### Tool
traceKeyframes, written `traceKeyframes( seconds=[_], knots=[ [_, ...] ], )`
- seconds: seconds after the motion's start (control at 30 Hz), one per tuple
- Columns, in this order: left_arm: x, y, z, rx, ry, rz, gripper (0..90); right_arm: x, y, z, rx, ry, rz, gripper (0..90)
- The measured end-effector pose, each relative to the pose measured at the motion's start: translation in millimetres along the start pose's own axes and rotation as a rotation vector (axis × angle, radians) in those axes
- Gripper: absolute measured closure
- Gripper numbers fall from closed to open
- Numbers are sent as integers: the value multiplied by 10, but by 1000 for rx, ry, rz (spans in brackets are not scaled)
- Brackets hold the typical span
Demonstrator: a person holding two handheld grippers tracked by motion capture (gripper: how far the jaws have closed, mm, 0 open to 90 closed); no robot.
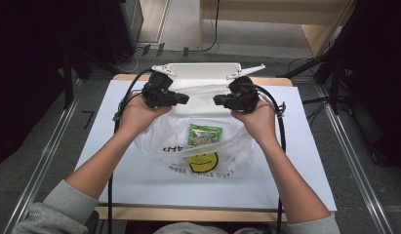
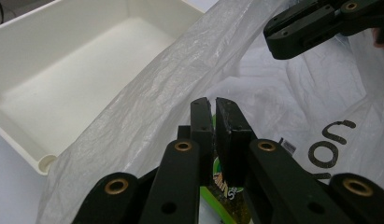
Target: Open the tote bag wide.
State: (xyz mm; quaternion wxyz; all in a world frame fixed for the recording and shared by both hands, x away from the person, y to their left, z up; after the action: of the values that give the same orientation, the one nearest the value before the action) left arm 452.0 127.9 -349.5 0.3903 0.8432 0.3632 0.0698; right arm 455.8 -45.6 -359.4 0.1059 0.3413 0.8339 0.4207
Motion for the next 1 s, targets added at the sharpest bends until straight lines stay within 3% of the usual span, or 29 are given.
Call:
traceKeyframes(
  seconds=[0.17, 0.53, 1.0],
  knots=[
    [35, -64, 60, -4, 13, 6, 868, -63, -93, 17, 9, -13, 12, 859],
    [161, -243, 168, -19, 1, -50, 862, -177, -342, 35, 28, -31, 44, 860],
    [263, -442, 243, -39, 3, -78, 859, -274, -628, 34, 36, -44, 84, 866]
  ],
)
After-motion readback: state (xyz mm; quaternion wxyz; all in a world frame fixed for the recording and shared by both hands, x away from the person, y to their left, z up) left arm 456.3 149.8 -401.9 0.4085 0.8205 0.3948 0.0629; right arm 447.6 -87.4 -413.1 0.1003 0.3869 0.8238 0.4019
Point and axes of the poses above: each handheld gripper's, and its own axes: z roughly forward along the jaws, y roughly out of its top, x roughly to its left, the point moved 7 cm from there along z, roughly forward along the jaws, and after that the axes turned 3 degrees about -z, right-handed, at the moved point
